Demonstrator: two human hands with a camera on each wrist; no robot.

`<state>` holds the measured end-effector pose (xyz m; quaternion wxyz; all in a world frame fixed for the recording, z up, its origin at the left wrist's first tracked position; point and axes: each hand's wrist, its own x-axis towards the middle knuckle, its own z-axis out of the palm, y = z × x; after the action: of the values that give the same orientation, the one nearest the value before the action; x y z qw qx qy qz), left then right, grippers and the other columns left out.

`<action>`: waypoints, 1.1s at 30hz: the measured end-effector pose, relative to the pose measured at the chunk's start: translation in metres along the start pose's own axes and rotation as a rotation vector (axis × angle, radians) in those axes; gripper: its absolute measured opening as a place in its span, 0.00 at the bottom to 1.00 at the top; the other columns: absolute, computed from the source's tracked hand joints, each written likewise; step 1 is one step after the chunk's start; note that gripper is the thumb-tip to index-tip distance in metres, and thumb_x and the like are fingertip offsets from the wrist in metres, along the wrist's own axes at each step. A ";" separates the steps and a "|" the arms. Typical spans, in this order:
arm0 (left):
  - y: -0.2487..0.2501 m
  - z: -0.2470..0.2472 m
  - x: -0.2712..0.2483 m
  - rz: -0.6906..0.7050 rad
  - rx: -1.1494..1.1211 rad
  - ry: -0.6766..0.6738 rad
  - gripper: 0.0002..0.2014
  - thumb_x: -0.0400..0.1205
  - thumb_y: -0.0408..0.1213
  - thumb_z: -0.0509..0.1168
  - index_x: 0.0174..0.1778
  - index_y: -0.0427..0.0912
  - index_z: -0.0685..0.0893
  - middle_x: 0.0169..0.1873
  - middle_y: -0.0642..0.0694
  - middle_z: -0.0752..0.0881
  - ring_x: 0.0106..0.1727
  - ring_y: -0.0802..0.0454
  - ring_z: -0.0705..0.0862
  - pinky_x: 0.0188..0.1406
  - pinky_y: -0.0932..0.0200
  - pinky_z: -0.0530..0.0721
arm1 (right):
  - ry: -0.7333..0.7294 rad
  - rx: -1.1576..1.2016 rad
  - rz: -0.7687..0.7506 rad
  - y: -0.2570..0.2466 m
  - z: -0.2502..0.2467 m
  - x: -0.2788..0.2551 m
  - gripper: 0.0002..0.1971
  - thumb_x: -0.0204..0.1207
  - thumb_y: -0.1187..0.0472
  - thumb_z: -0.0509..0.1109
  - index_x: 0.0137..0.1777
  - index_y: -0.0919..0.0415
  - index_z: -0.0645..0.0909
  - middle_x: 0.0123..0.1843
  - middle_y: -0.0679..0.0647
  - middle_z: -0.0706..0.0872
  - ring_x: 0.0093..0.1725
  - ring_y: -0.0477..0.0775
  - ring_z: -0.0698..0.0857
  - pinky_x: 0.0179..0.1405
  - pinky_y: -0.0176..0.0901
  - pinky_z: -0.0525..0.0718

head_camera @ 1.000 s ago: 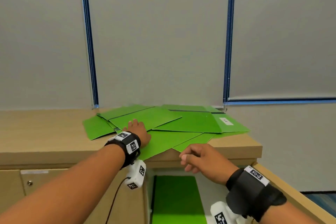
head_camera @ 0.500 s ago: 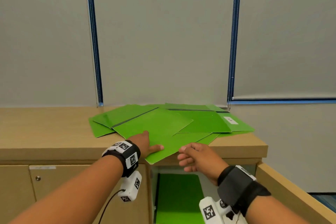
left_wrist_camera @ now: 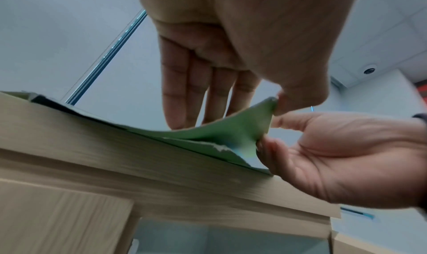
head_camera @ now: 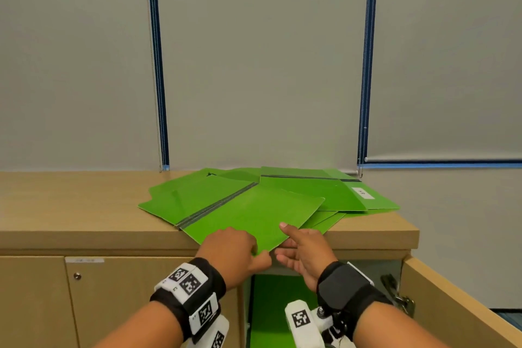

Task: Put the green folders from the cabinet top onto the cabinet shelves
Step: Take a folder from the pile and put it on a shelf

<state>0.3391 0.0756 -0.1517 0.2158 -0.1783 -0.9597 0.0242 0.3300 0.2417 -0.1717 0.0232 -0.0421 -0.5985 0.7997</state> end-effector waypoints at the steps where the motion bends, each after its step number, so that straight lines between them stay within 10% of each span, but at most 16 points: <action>1: 0.001 -0.001 -0.002 0.012 -0.014 0.017 0.28 0.73 0.65 0.52 0.41 0.46 0.87 0.31 0.44 0.88 0.34 0.46 0.84 0.35 0.58 0.81 | 0.017 0.018 -0.008 0.000 0.001 0.002 0.16 0.77 0.57 0.73 0.54 0.67 0.73 0.38 0.63 0.82 0.27 0.52 0.82 0.20 0.39 0.83; 4: 0.003 -0.002 -0.009 0.051 -0.080 0.056 0.29 0.75 0.70 0.51 0.44 0.50 0.86 0.32 0.47 0.88 0.34 0.50 0.84 0.33 0.59 0.77 | 0.019 -0.036 -0.026 -0.008 0.005 0.002 0.08 0.80 0.67 0.67 0.54 0.67 0.73 0.35 0.60 0.82 0.27 0.53 0.81 0.20 0.40 0.80; 8: -0.010 -0.010 -0.008 0.000 -0.354 0.117 0.37 0.73 0.77 0.48 0.57 0.53 0.85 0.52 0.54 0.89 0.52 0.55 0.85 0.51 0.57 0.82 | -0.105 0.066 -0.119 -0.024 0.005 -0.001 0.15 0.81 0.76 0.58 0.61 0.63 0.79 0.58 0.64 0.88 0.52 0.63 0.88 0.50 0.57 0.87; 14: -0.048 -0.032 0.016 -0.209 -0.582 0.431 0.28 0.84 0.50 0.60 0.76 0.37 0.70 0.74 0.38 0.72 0.76 0.45 0.69 0.75 0.54 0.65 | -0.225 0.152 -0.213 -0.046 -0.014 -0.008 0.18 0.82 0.75 0.58 0.67 0.61 0.78 0.63 0.62 0.88 0.63 0.66 0.85 0.66 0.68 0.80; 18: -0.069 -0.054 0.025 -0.419 -0.804 0.487 0.36 0.85 0.56 0.54 0.83 0.37 0.56 0.83 0.39 0.59 0.84 0.46 0.57 0.83 0.50 0.55 | -0.266 0.145 -0.269 -0.052 -0.023 -0.012 0.19 0.82 0.73 0.60 0.69 0.57 0.77 0.65 0.60 0.87 0.67 0.64 0.84 0.69 0.70 0.77; 22: -0.067 -0.072 0.021 -0.374 -1.028 0.589 0.32 0.84 0.62 0.51 0.80 0.46 0.65 0.77 0.44 0.72 0.78 0.46 0.70 0.77 0.48 0.67 | -0.274 0.128 -0.315 -0.057 -0.025 -0.013 0.20 0.81 0.72 0.61 0.70 0.56 0.76 0.66 0.58 0.86 0.69 0.62 0.82 0.72 0.69 0.74; 27: -0.050 -0.092 0.006 -0.146 -1.086 0.747 0.18 0.85 0.57 0.55 0.54 0.46 0.79 0.46 0.43 0.86 0.50 0.42 0.84 0.52 0.43 0.81 | -0.193 0.080 -0.423 -0.068 -0.020 -0.015 0.17 0.81 0.74 0.62 0.65 0.57 0.78 0.64 0.57 0.88 0.66 0.60 0.84 0.66 0.60 0.81; 30: -0.044 -0.096 0.003 -0.053 -1.156 0.768 0.25 0.83 0.59 0.57 0.51 0.37 0.79 0.47 0.27 0.82 0.49 0.29 0.81 0.50 0.30 0.82 | -0.023 -0.029 -0.516 -0.075 -0.021 -0.009 0.22 0.76 0.69 0.71 0.69 0.57 0.74 0.67 0.55 0.82 0.63 0.54 0.84 0.57 0.47 0.82; 33: -0.040 -0.092 0.001 -0.048 -1.265 0.740 0.26 0.81 0.57 0.60 0.53 0.33 0.79 0.49 0.28 0.84 0.50 0.29 0.83 0.53 0.28 0.81 | 0.025 -0.097 -0.546 -0.082 -0.026 -0.006 0.36 0.68 0.62 0.76 0.76 0.54 0.68 0.74 0.53 0.77 0.71 0.54 0.78 0.68 0.52 0.78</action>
<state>0.3643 0.0357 -0.0634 0.3821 -0.2440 -0.6580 -0.6013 0.3368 0.2889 -0.1004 0.2431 0.1095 -0.6250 0.7337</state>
